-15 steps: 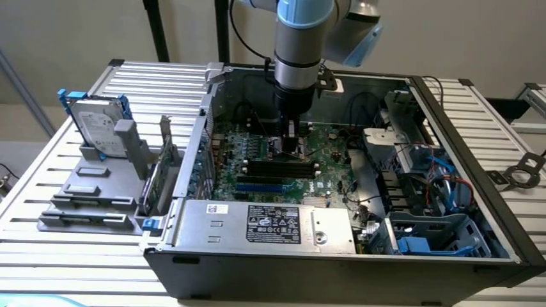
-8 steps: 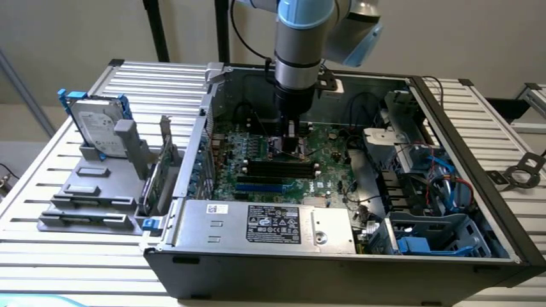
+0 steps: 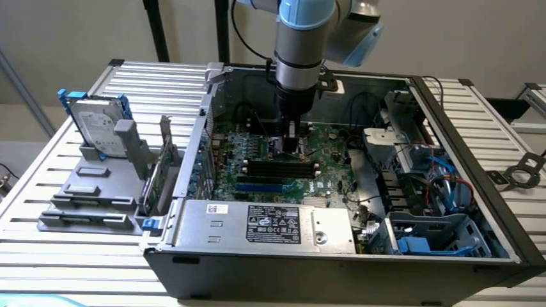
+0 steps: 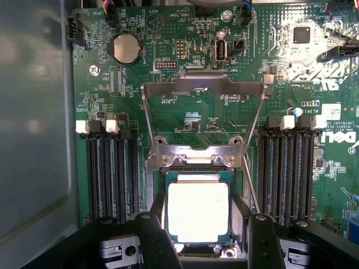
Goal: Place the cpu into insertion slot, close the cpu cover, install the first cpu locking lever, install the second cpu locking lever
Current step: 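Place the cpu into insertion slot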
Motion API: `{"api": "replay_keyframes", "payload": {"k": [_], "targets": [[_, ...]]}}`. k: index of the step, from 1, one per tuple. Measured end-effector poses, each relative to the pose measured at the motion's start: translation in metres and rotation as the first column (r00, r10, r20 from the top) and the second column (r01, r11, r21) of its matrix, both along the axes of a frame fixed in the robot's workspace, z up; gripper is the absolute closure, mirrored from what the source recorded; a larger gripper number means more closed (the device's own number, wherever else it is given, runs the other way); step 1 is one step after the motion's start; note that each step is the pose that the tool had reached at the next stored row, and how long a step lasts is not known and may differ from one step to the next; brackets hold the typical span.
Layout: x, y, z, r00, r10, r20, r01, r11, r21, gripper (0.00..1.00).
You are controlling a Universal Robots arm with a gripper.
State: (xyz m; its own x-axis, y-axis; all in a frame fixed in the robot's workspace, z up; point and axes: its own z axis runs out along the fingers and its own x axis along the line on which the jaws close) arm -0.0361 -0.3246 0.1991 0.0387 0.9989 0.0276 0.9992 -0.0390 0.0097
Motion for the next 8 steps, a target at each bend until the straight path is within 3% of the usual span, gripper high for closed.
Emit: {"api": "replay_keyframes", "payload": {"k": [8], "targets": [[-0.0002,0.0000,-0.0011,1.0000,-0.002,-0.0004,0.002,1.0000,-0.0009,0.45]]}}
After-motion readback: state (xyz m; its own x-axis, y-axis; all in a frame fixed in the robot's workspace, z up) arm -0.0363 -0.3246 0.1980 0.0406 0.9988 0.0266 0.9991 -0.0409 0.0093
